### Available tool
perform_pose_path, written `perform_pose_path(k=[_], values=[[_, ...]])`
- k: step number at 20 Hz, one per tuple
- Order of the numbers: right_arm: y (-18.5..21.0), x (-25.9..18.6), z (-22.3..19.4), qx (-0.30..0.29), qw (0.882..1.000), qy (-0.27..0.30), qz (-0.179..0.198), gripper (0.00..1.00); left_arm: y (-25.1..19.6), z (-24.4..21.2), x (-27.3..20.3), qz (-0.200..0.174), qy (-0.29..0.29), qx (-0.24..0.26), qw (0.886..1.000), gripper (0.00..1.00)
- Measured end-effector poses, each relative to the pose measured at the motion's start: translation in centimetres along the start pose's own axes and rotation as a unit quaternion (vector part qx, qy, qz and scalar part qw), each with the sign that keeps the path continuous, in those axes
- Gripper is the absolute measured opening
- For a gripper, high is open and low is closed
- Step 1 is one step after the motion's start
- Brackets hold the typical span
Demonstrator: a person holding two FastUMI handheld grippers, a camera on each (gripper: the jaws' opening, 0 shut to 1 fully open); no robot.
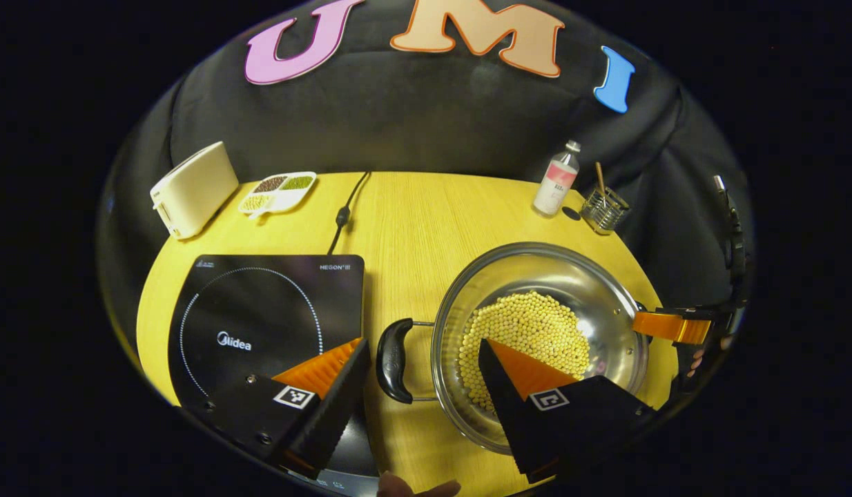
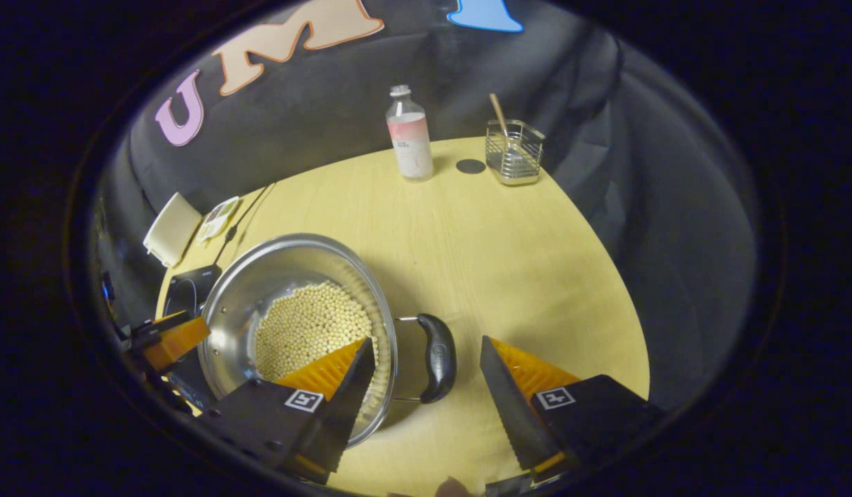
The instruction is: First push the handle of the pot to place it horizontally, then grasp the pot with both hands and set it on the induction cooktop.
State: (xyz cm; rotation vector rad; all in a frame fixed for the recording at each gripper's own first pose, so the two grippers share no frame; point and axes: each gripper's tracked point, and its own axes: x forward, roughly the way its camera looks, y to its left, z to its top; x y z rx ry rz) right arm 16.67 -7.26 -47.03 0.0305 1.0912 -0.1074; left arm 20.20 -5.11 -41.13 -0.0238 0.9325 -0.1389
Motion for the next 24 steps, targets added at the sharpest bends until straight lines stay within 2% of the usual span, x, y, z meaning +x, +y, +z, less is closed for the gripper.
perform_pose_path(k=[2, 3, 6, 9, 10, 11, 12, 13, 14, 16, 18, 19, 20, 21, 22, 24], values=[[0.3, 0.3, -0.2, 0.001, 1.0, 0.005, 0.003, 0.95, 0.0, -0.5, 0.8, -0.003, 0.01, -0.009, 1.0, 0.97], [0.3, 0.6, -0.4, -0.001, 1.0, 0.006, 0.001, 0.91, 0.3, -0.9, 1.2, 0.0, 0.017, -0.01, 1.0, 0.97], [0.1, 1.5, -1.0, -0.009, 1.0, 0.018, -0.003, 0.92, -0.2, -1.4, 2.0, -0.009, 0.026, -0.014, 1.0, 0.94], [0.3, 2.4, -1.8, -0.01, 0.999, 0.034, 0.0, 0.84, 0.0, -1.5, 2.7, 0.0, 0.025, 0.003, 1.0, 0.93], [0.3, 2.8, -1.9, -0.012, 0.999, 0.039, 0.0, 0.92, -0.2, -1.5, 2.9, 0.0, 0.024, 0.004, 1.0, 0.93], [0.3, 3.0, -2.1, -0.015, 0.999, 0.042, -0.001, 0.91, -0.5, -1.7, 3.3, -0.006, 0.027, 0.003, 1.0, 0.93], [0.1, 3.3, -2.2, -0.019, 0.999, 0.046, -0.008, 0.81, -0.9, -2.2, 3.7, -0.01, 0.038, 0.001, 0.999, 0.93], [0.0, 3.5, -2.5, -0.024, 0.998, 0.047, -0.017, 0.75, -1.1, -3.2, 3.9, -0.013, 0.055, 0.0, 0.998, 0.93], [-0.2, 3.7, -2.6, -0.03, 0.998, 0.05, -0.025, 0.79, -1.2, -4.0, 4.0, -0.01, 0.066, -0.002, 0.998, 0.92], [-0.7, 3.7, -2.6, -0.029, 0.998, 0.051, -0.024, 0.7, -1.0, -3.9, 4.7, -0.007, 0.054, -0.006, 0.999, 0.89], [-0.6, 3.8, -2.3, -0.018, 0.998, 0.054, -0.015, 0.67, -1.2, -3.9, 4.4, -0.006, 0.058, -0.022, 0.998, 0.87], [-0.6, 3.7, -2.5, -0.015, 0.998, 0.057, -0.013, 0.63, -1.0, -3.7, 4.4, -0.002, 0.057, -0.021, 0.998, 0.82], [-0.4, 3.6, -2.3, -0.013, 0.998, 0.053, -0.012, 0.63, -0.8, -3.6, 4.4, 0.0, 0.057, -0.019, 0.998, 0.84], [-0.6, 3.6, -2.5, -0.014, 0.998, 0.056, -0.012, 0.58, -0.7, -3.5, 4.4, 0.001, 0.058, -0.015, 0.998, 0.78], [-0.6, 3.6, -2.4, -0.014, 0.998, 0.054, -0.012, 0.57, -0.6, -3.4, 4.4, 0.002, 0.055, -0.013, 0.998, 0.69], [-0.5, 3.4, -2.3, -0.007, 0.998, 0.053, -0.01, 0.58, -0.5, -3.2, 4.4, 0.004, 0.052, -0.018, 0.998, 0.71]])
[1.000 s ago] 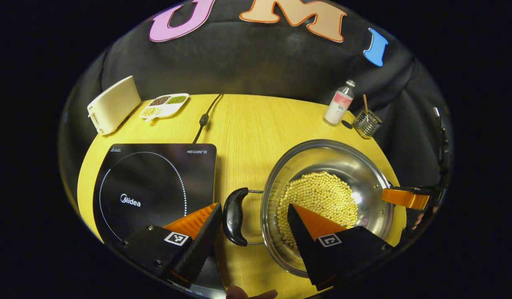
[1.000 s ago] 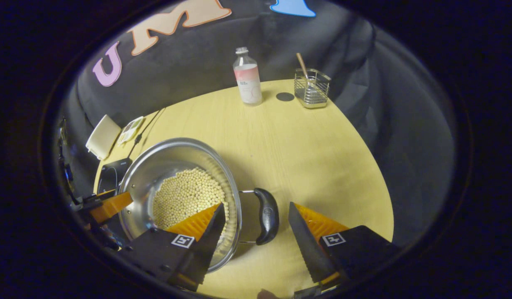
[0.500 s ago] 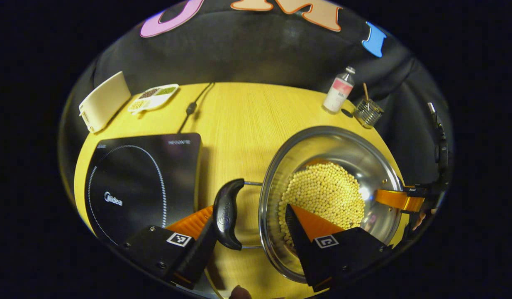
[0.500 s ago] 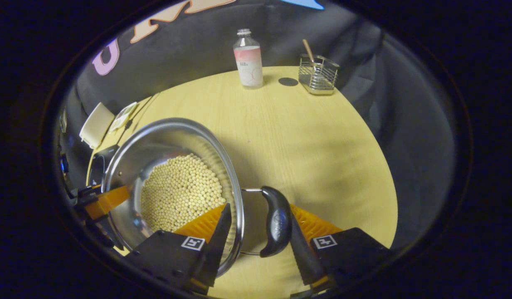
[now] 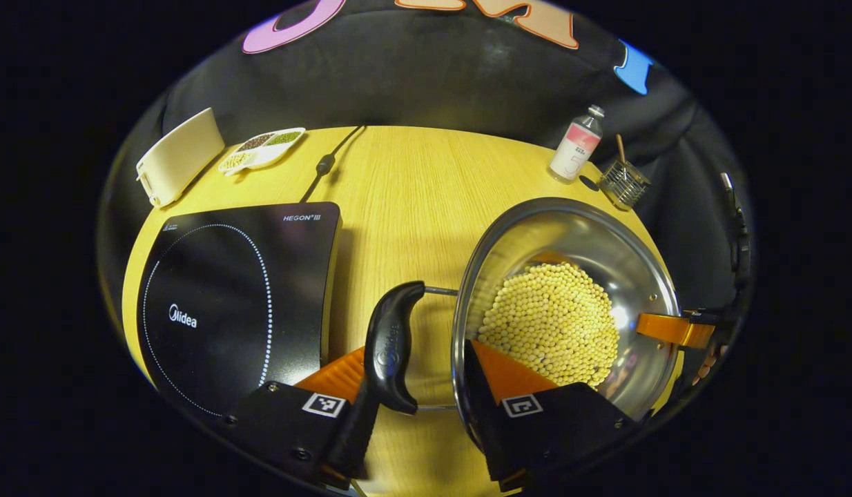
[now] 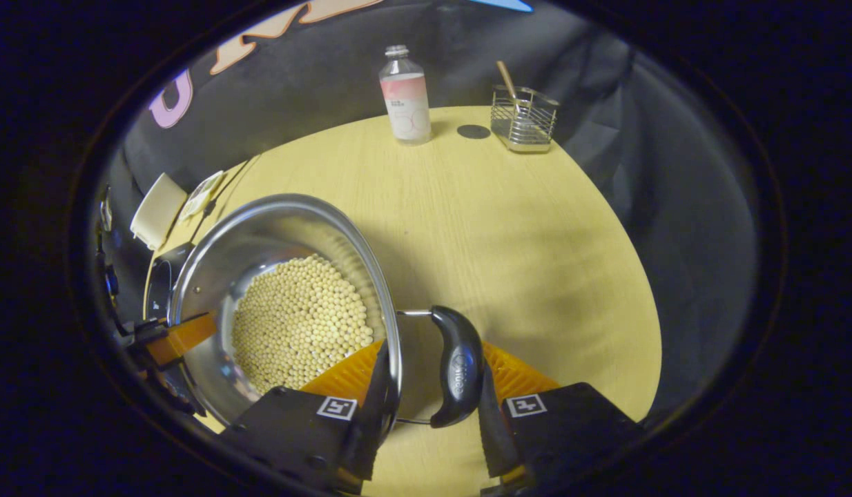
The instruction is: First push the handle of the pot to place it horizontally, then grasp the pot with both hands and set it on the induction cooktop.
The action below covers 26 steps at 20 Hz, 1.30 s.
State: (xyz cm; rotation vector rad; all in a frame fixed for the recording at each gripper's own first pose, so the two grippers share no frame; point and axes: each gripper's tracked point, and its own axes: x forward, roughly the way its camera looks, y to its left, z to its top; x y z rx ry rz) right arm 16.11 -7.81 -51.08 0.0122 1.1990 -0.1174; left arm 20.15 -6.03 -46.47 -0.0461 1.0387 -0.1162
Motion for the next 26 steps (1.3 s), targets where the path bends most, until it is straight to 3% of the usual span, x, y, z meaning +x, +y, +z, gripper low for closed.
perform_pose_path(k=[5, 6, 7, 8, 9, 14, 19, 20, 24, 26], values=[[0.6, -0.8, 0.2, 0.007, 1.0, -0.006, 0.01, 0.46, 0.1, -0.1, -0.9, 0.006, -0.001, -0.027, 1.0, 0.6], [0.7, -1.5, 0.3, 0.01, 1.0, -0.002, 0.014, 0.48, 0.1, 0.1, -1.1, 0.007, 0.0, -0.032, 0.999, 0.58], [0.8, -1.0, 0.3, 0.012, 1.0, -0.004, 0.017, 0.4, 0.2, 0.5, -1.6, 0.009, -0.007, -0.036, 0.999, 0.59], [0.9, -1.1, 0.4, 0.016, 1.0, -0.006, 0.019, 0.4, 0.2, 1.1, -1.7, 0.01, -0.012, -0.038, 0.999, 0.56], [1.0, -1.5, 0.7, 0.024, 0.999, -0.01, 0.019, 0.47, 0.1, 1.5, -2.3, 0.013, -0.019, -0.038, 0.999, 0.55], [2.0, -4.0, 1.9, 0.033, 0.999, -0.023, 0.026, 0.47, 0.4, 3.4, -4.7, 0.026, -0.044, -0.033, 0.998, 0.52], [3.4, -6.1, 2.9, 0.01, 0.998, -0.056, 0.037, 0.43, 1.1, 3.0, -7.1, 0.038, -0.064, -0.032, 0.997, 0.53], [3.8, -6.5, 3.0, 0.006, 0.997, -0.061, 0.041, 0.47, 1.4, 2.8, -7.5, 0.039, -0.07, -0.036, 0.996, 0.53], [6.1, -7.5, 2.9, -0.022, 0.995, -0.075, 0.057, 0.43, 3.2, 1.5, -9.7, 0.05, -0.083, -0.063, 0.993, 0.53], [7.3, -7.8, 2.8, -0.033, 0.994, -0.078, 0.066, 0.47, 4.5, 1.2, -10.6, 0.058, -0.092, -0.071, 0.992, 0.51]])
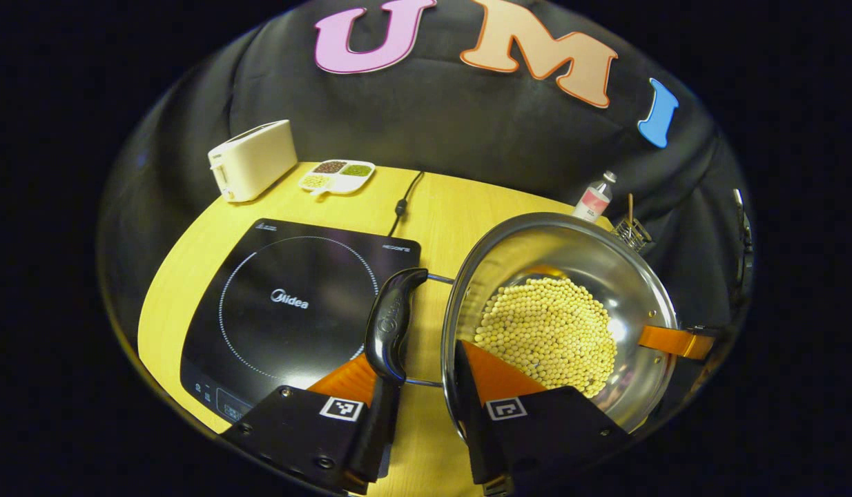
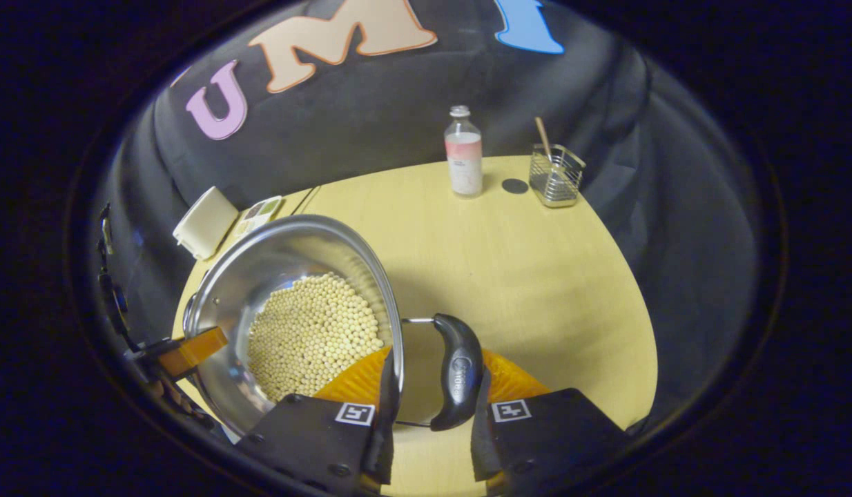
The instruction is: First push the handle of the pot to place it horizontally, then grasp the pot with both hands and set it on the induction cooktop.
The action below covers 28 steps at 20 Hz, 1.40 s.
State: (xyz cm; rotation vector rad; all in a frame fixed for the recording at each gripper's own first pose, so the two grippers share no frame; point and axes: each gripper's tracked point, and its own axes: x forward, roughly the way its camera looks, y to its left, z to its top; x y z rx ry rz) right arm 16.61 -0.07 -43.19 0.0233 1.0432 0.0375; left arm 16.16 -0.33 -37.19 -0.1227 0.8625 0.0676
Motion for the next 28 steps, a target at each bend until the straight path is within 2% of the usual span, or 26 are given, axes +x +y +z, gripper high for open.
perform_pose_path(k=[6, 7, 11, 18, 28], values=[[4.6, -1.2, -0.2, -0.016, 1.0, -0.01, 0.003, 0.46, 4.2, 0.4, -1.6, 0.002, -0.013, -0.009, 1.0, 0.53], [5.5, -1.3, -0.1, -0.018, 1.0, -0.013, 0.002, 0.46, 5.0, 0.7, -1.7, -0.003, -0.016, -0.009, 1.0, 0.5], [10.8, -1.6, -0.3, -0.018, 0.999, -0.031, -0.002, 0.46, 9.9, 2.0, -2.0, -0.007, -0.02, 0.008, 1.0, 0.53], [18.4, 0.6, -1.4, -0.008, 0.999, -0.029, -0.012, 0.46, 17.3, 3.4, -0.2, -0.008, -0.011, 0.031, 0.999, 0.5], [22.1, 3.4, -1.9, -0.005, 0.999, -0.007, -0.036, 0.46, 21.0, 3.5, 2.8, -0.009, 0.004, 0.05, 0.999, 0.51]])
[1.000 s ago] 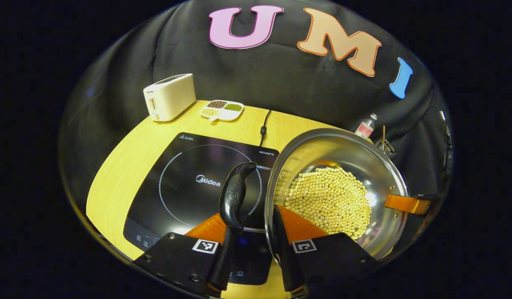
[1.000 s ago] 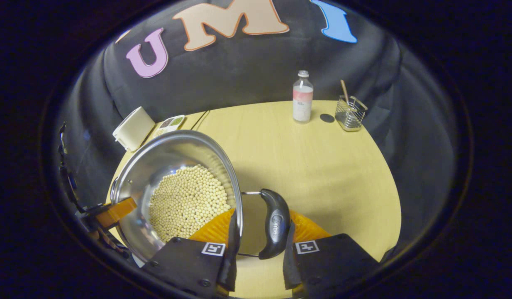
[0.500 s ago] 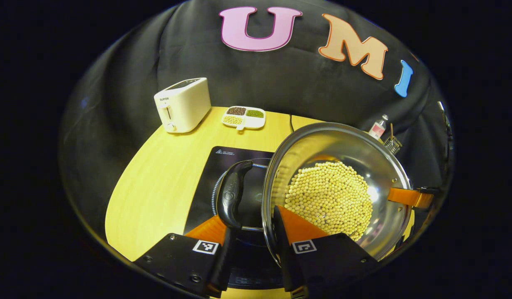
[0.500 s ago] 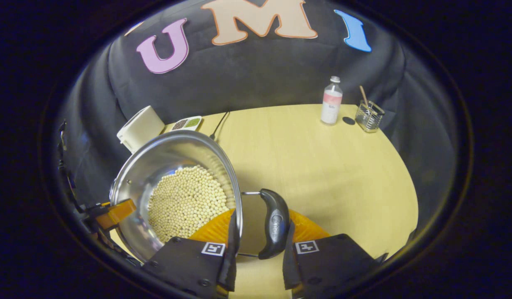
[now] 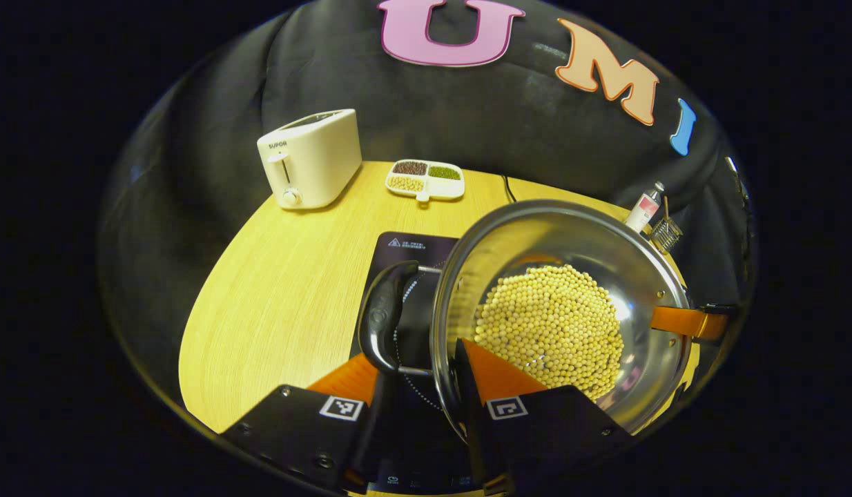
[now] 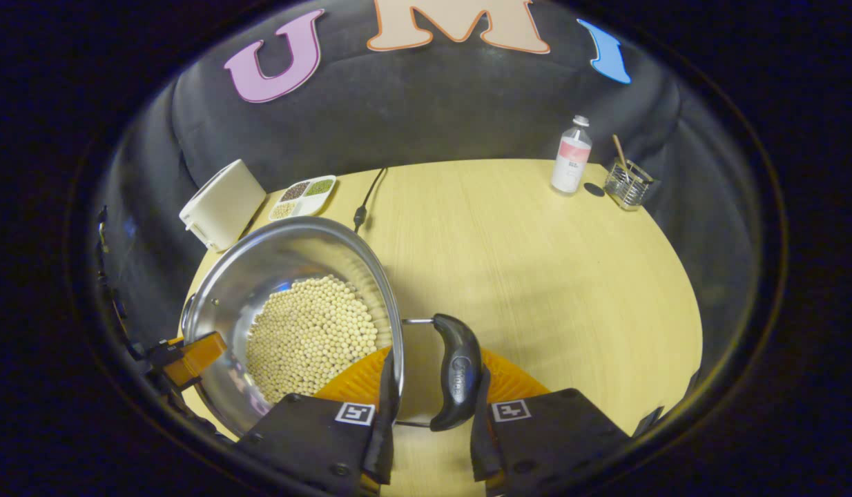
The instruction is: First push the handle of the pot to place it horizontally, then grasp the pot with both hands and set it on the induction cooktop.
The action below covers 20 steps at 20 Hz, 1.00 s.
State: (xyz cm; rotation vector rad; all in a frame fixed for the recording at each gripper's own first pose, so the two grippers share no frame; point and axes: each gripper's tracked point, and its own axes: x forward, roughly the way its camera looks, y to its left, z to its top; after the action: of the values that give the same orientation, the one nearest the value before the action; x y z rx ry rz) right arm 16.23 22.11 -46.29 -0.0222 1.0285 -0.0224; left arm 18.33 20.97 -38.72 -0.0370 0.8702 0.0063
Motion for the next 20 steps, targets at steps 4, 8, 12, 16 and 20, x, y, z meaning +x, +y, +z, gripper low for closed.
perform_pose_path(k=[4, 8, 12, 16, 20], values=[[1.5, 0.6, 0.3, 0.007, 1.0, -0.001, 0.005, 0.46, 0.3, 0.5, -0.6, 0.002, -0.007, 0.03, 1.0, 0.52], [1.8, 1.3, 0.3, 0.014, 1.0, 0.003, 0.014, 0.39, 0.7, 0.9, -0.5, -0.001, -0.016, 0.042, 0.999, 0.4], [1.7, 1.2, 0.0, 0.01, 1.0, 0.005, 0.015, 0.48, 0.3, 0.3, -0.4, -0.008, -0.007, 0.034, 0.999, 0.42], [1.4, 1.4, 0.2, 0.001, 1.0, -0.001, 0.016, 0.46, 0.2, -0.1, -0.3, -0.013, -0.001, 0.015, 1.0, 0.42], [2.0, 1.1, 0.0, 0.005, 1.0, 0.002, 0.023, 0.56, 0.9, -0.6, -1.0, -0.002, 0.005, 0.008, 1.0, 0.53]])
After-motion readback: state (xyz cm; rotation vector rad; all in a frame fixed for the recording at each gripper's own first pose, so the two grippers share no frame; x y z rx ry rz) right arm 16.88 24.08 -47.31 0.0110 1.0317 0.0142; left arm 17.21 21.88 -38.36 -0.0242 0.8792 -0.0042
